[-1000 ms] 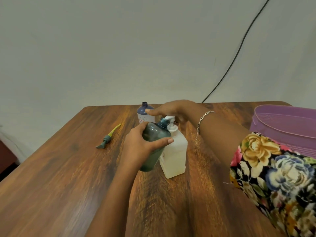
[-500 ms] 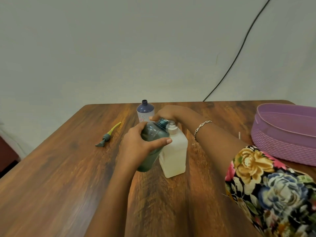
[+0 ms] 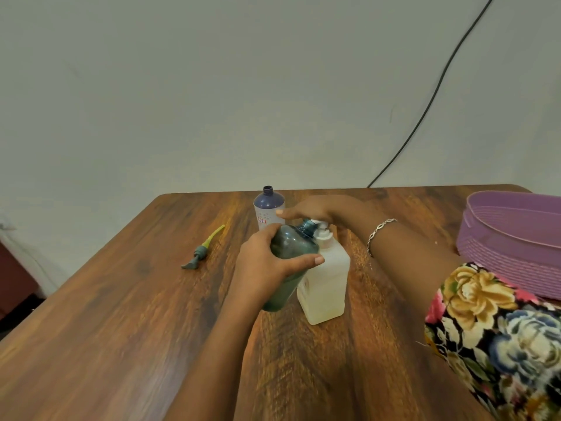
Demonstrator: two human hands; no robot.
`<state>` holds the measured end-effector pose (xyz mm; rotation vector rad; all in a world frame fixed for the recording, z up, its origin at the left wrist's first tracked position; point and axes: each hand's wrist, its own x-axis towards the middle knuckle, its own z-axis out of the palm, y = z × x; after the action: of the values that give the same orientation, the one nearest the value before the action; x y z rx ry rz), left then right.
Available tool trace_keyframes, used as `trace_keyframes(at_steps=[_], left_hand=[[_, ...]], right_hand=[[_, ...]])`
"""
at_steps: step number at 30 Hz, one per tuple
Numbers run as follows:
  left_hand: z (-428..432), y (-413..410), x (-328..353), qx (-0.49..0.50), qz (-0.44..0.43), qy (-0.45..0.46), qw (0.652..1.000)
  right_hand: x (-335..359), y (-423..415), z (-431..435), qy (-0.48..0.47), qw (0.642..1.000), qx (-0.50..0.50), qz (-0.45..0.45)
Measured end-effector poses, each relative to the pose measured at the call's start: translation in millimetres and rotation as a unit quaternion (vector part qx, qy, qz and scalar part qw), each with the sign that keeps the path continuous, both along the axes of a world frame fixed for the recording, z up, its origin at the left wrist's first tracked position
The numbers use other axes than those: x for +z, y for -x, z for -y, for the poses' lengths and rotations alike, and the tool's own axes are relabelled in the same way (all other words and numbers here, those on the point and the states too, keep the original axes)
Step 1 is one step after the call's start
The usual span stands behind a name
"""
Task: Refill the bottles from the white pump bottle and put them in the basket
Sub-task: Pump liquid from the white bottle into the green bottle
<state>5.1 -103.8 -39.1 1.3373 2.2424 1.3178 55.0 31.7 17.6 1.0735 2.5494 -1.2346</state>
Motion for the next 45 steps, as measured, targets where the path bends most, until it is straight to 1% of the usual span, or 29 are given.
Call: trace_keyframes(at_steps=[3,5,9,11,13,15,19,21,22,24,26,29,33,34,36,39,41,43,45], left_hand=[[1.4,3.5,-1.9,0.001,-0.007,0.0,1.0],[1.3,5.3,-1.8,0.001,-0.005,0.001,1.0],[4.6,1.9,-5.2,0.001,0.019,-0.009,1.0],[6.9,0.9,-7.1,-0.005,0.021,-0.012,1.0],[7.1,0.6,-4.3,-0.009,0.011,-0.016,1.0],[5.5,0.1,-1.3,-0.007,-0.001,-0.017,1.0],[4.3,-2.1,-5.2,-0.009,0.0,-0.018,1.0],[5.3,-2.5,-7.6,-0.009,0.001,-0.013,1.0],[5.6,-2.6,-8.2,-0.007,-0.001,-0.011,1.0],[5.6,-2.9,-7.7,-0.002,0.001,-0.008,1.0],[3.8,-3.4,-4.9,-0.004,0.014,-0.011,1.0],[1.8,-5.7,-0.7,0.0,0.011,-0.019,1.0],[4.0,-6.8,-3.2,0.002,0.007,-0.019,1.0],[4.6,-7.6,-3.0,0.003,0.007,-0.019,1.0],[5.1,-8.5,-2.7,0.003,-0.002,-0.021,1.0],[4.2,-8.7,-2.1,0.002,-0.013,-0.019,1.0],[4.1,-6.0,-2.1,0.006,-0.012,-0.019,1.0],[4.3,-3.9,-2.1,0.011,-0.017,-0.02,1.0],[4.2,-6.2,-1.9,0.009,-0.008,-0.022,1.0]], right_hand=[[-8.0,11.0,-5.3,-0.029,1.0,0.004,0.012],[-7.0,12.4,-5.4,-0.029,1.0,-0.01,0.005],[1.5,1.0,-2.2,0.049,0.998,-0.031,-0.025],[2.1,-1.5,1.0,0.062,0.997,-0.034,-0.015],[1.7,2.3,0.4,0.067,0.998,-0.016,-0.007],[1.2,6.9,-1.7,0.043,0.999,-0.003,0.008],[-4.8,9.0,-2.7,-0.092,0.993,0.02,0.072],[-11.2,10.4,-6.4,-0.125,0.987,0.02,0.095],[-12.6,10.5,-7.2,-0.12,0.988,0.015,0.091],[-7.7,7.7,-3.5,-0.077,0.995,-0.001,0.059],[5.2,2.3,1.9,-0.056,0.998,-0.007,0.03],[22.5,-4.2,5.9,-0.075,0.997,-0.017,0.027],[13.2,0.4,3.2,-0.078,0.995,-0.036,0.043],[8.7,2.5,-0.2,-0.084,0.995,-0.029,0.053],[1.4,6.2,-6.7,-0.123,0.989,-0.017,0.074],[-3.2,10.1,-8.9,-0.201,0.973,-0.035,0.105],[-5.8,14.1,-10.1,-0.223,0.967,-0.031,0.117],[-4.9,14.9,-6.9,-0.199,0.975,-0.022,0.1],[1.0,7.0,-3.4,-0.121,0.991,-0.032,0.053]])
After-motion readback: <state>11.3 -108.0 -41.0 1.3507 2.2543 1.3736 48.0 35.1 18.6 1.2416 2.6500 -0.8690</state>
